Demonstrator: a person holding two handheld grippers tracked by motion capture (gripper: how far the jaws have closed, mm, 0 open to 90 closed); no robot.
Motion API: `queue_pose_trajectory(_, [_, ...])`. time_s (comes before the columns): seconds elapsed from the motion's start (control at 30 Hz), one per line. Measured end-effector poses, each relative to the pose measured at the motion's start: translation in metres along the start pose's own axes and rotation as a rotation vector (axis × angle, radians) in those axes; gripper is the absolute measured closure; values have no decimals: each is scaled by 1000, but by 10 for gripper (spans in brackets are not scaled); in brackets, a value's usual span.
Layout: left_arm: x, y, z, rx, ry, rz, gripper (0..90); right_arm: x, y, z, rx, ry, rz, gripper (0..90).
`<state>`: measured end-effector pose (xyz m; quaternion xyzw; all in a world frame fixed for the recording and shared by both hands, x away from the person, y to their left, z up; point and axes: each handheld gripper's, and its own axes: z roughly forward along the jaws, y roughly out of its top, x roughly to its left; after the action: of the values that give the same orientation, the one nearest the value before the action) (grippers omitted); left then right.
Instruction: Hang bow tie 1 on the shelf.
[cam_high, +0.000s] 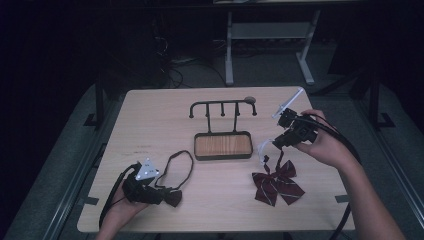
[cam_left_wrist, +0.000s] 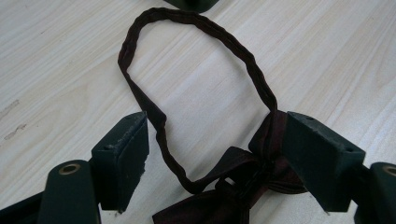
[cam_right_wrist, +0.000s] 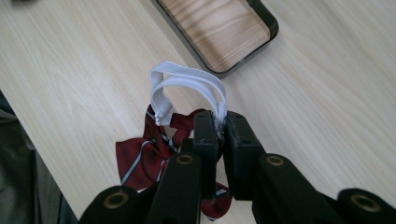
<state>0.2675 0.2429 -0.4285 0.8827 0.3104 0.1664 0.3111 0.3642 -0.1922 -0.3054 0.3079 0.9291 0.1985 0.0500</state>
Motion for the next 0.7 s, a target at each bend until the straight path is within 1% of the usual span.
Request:
queue_pose_trajectory(0.2, [0, 0, -1, -1, 0, 0, 238, 2, 8, -7, -3, -11, -15, 837])
queue_pose_trajectory(0.7, [0, 0, -1, 2, -1, 3, 238, -2, 29, -22, -17, -27, -16, 839])
